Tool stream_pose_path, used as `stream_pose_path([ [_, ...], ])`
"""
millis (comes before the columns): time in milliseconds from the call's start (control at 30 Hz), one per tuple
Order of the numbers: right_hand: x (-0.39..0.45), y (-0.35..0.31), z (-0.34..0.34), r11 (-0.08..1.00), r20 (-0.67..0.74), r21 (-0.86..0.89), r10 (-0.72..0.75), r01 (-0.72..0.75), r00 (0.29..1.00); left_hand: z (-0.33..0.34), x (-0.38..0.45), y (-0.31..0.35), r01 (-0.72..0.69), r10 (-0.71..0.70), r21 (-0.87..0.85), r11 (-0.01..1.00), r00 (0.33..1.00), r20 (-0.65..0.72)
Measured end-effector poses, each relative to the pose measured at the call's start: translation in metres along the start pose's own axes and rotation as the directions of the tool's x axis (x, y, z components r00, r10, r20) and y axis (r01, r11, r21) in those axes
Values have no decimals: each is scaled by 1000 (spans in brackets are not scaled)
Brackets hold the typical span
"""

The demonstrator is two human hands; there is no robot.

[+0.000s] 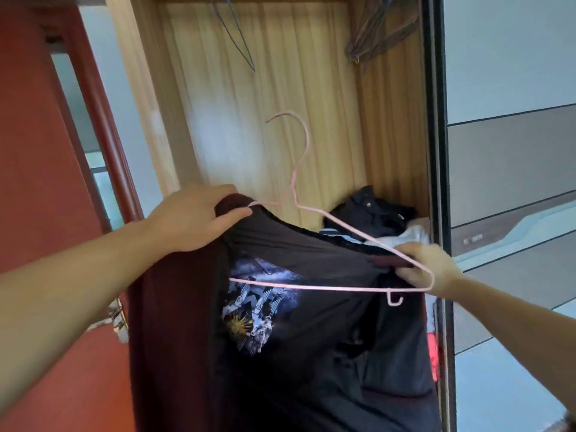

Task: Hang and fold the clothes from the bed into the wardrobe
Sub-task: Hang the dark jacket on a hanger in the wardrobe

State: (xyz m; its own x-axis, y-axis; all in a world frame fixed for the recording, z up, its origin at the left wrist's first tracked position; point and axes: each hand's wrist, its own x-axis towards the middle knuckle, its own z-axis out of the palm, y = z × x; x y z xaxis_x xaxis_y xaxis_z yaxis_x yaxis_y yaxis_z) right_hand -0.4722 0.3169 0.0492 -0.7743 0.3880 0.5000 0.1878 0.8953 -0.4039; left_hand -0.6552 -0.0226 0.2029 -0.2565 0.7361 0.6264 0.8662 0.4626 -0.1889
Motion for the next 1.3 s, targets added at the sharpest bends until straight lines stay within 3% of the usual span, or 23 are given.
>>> stream_pose_path([
  [267, 29, -42, -50, 918, 5, -397, 23, -19, 1000, 21, -20, -14, 58, -54, 171, 983, 998, -28],
  [433, 37, -86, -68, 834, 22, -551, 56, -34, 998, 31, -9, 0, 148, -147, 141, 979, 989, -19],
  [567, 42, -132, -70, 829, -59, -558, -15, -21, 998, 42, 6, 25, 165, -164, 36, 986, 986, -19],
  [667, 41, -162, -79, 900, -73, -433, 16, -46, 997, 43, 14, 33, 214, -216, -71, 974, 976, -22],
  [833, 27, -167, -103, 976, 282, -215, 91, -30, 955, 29, 20, 34, 192, -223, -188, 963, 961, -165],
  [1033, 39, -148, -138, 873, 47, -487, 1, 22, 999, 25, 29, 50, 100, -154, -206, 973, 951, -268],
  [1100, 39, -150, -136, 934, 92, -345, -61, 90, 994, 23, 32, 54, 68, -129, -211, 975, 949, -288],
  [1167, 36, -162, -128, 994, 120, -43, -90, 96, 989, 23, 33, 55, 55, -115, -211, 976, 951, -287],
  [1233, 35, -175, -118, 974, 183, 224, -76, 34, 980, 25, 31, 53, 34, -92, -216, 976, 960, -266],
  [1300, 34, -181, -111, 950, 229, 309, -41, -32, 973, 26, 27, 48, -2, -49, -270, 963, 982, -182],
])
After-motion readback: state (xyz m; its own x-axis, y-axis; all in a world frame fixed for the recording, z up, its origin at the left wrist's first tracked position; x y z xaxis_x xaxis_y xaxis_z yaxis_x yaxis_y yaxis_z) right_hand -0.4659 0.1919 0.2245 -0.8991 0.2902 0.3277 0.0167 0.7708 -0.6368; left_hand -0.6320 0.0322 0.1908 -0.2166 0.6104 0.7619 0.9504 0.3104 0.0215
